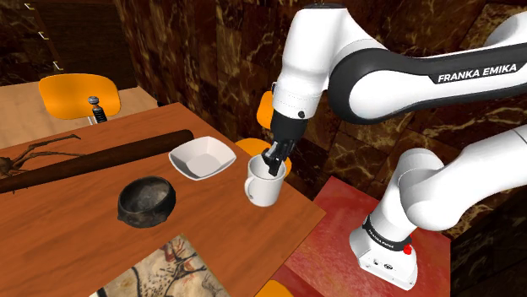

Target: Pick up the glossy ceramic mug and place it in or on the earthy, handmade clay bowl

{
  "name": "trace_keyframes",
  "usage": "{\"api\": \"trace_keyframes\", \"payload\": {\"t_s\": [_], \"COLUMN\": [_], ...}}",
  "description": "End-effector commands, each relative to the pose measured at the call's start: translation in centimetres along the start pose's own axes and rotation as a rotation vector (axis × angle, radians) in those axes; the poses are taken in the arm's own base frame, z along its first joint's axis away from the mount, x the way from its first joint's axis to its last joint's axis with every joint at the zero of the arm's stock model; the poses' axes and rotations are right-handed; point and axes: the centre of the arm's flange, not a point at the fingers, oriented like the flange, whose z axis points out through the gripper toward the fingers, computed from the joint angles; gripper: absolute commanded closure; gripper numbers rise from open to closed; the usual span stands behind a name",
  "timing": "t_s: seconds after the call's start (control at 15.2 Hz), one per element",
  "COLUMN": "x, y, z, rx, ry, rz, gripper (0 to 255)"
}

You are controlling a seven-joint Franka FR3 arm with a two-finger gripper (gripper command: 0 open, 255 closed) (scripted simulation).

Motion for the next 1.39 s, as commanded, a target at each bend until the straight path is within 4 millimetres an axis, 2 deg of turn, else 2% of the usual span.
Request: {"api": "trace_keyframes", "payload": {"t_s": [0.0,0.13,1.32], "x": [0.0,0.0,19.7], "y": [0.1,0.0,-13.2], "z": [-1.2,-2.0,-2.0], "rx": [0.0,0.0,0.0], "ry": [0.0,0.0,0.0], "rz": [0.0,0.0,0.0], "gripper": [255,255,255]}}
